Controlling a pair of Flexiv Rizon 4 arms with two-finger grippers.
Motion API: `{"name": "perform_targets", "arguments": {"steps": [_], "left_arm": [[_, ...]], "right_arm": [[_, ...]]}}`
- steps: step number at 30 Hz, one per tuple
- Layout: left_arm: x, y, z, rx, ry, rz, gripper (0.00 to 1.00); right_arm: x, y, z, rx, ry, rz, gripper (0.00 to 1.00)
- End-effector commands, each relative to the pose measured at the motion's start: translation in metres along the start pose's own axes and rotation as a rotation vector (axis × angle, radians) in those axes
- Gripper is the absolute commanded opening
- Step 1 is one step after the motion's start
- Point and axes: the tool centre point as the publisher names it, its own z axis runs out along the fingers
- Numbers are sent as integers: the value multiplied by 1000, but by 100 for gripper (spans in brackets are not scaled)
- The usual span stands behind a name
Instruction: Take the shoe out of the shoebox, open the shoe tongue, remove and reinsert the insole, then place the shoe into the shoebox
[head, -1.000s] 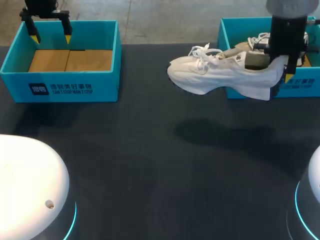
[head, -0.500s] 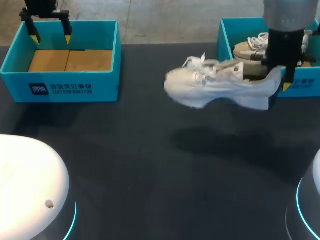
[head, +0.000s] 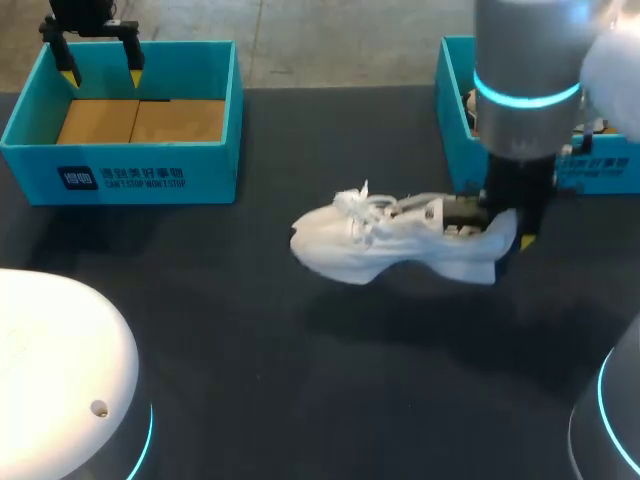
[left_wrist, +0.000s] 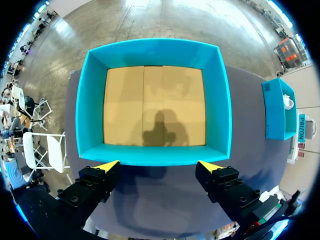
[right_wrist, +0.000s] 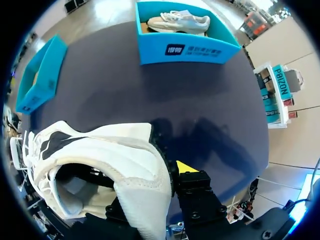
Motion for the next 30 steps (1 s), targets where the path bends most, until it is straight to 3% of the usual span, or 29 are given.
{"name": "perform_targets", "arguments": {"steps": [1,14,30], "left_arm": [[0,0,0,0,0,0,100],[0,0,0,0,0,0,100],[0,0,0,0,0,0,100]], "right_arm": [[6,-9,30,-1,21,-19,0],[53,-24,92,33,52,-118,0],[79,-53,111,9,46,-73,0]]}}
